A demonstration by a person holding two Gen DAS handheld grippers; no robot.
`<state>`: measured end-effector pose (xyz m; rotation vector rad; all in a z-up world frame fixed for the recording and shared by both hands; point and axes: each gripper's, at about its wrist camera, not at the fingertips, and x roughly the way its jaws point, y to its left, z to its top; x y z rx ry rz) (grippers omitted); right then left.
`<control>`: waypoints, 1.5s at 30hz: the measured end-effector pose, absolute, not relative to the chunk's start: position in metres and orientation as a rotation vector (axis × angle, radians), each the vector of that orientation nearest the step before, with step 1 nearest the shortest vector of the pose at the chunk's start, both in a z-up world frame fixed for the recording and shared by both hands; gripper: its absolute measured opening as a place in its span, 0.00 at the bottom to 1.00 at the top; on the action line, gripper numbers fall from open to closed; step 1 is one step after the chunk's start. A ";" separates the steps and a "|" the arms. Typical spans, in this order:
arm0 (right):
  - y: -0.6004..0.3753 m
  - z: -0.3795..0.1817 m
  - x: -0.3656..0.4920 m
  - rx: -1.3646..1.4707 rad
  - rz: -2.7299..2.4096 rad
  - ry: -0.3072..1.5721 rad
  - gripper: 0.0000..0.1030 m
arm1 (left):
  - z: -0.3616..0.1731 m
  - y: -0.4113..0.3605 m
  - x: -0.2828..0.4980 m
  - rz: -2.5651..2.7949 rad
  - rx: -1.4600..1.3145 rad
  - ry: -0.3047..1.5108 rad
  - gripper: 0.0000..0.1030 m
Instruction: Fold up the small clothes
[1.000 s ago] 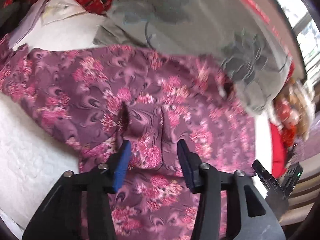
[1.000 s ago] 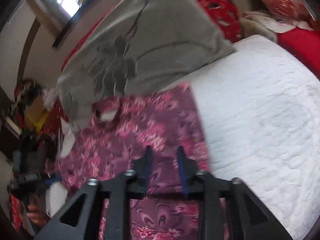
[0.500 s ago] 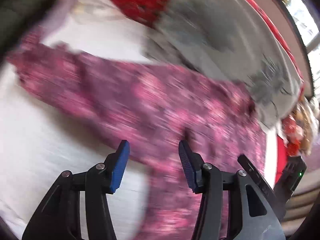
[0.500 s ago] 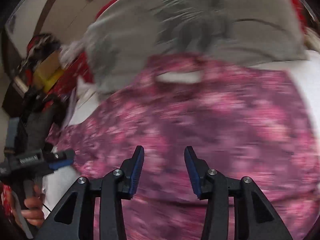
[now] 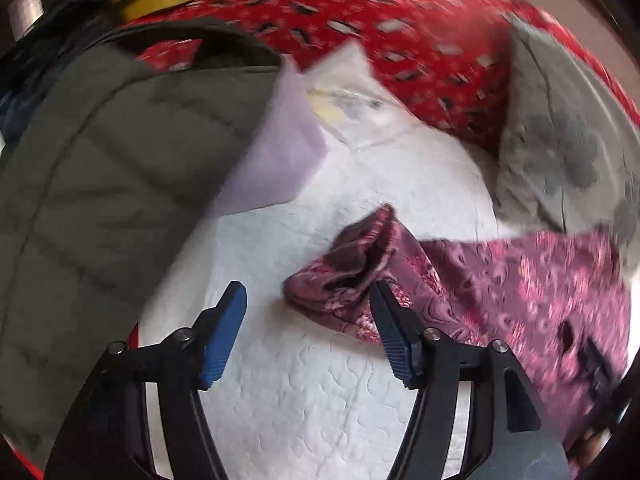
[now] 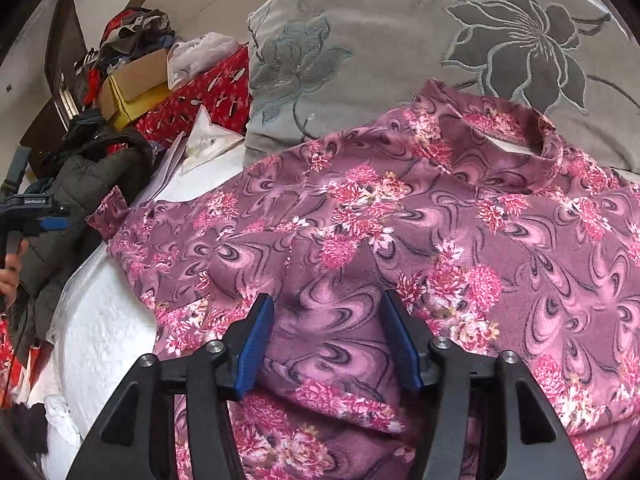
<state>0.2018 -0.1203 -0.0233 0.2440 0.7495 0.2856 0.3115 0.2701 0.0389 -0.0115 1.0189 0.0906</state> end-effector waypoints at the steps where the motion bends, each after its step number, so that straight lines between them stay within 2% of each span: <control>1: -0.120 -0.024 0.202 0.246 0.289 0.748 0.57 | 0.034 0.265 0.315 0.077 0.026 1.017 0.65; 8: -0.127 -0.026 0.202 0.287 0.312 0.740 0.58 | -0.008 0.259 0.351 0.192 0.116 1.066 0.65; 9: -0.127 -0.026 0.202 0.290 0.314 0.739 0.58 | -0.010 0.261 0.354 0.211 0.109 1.067 0.58; 10: -0.127 -0.026 0.202 0.292 0.316 0.739 0.58 | -0.010 0.265 0.356 0.210 0.074 1.060 0.47; 11: -0.128 -0.027 0.201 0.294 0.317 0.738 0.58 | -0.009 0.269 0.357 0.197 0.032 1.058 0.17; 12: -0.128 -0.027 0.201 0.295 0.317 0.737 0.58 | -0.006 0.274 0.356 0.188 -0.021 1.062 0.07; 21: -0.129 -0.027 0.201 0.304 0.320 0.735 0.58 | 0.040 0.327 0.315 0.213 -0.266 0.964 0.06; 26: -0.126 -0.024 0.201 0.280 0.305 0.752 0.58 | 0.061 0.322 0.295 0.187 -0.295 0.937 0.06; 34: -0.117 -0.006 0.203 0.193 0.257 0.849 0.60 | 0.093 0.265 0.280 0.072 -0.284 0.905 0.06; 45: -0.220 -0.005 0.178 0.169 -0.004 0.899 0.63 | 0.123 0.146 0.266 -0.118 -0.248 0.891 0.05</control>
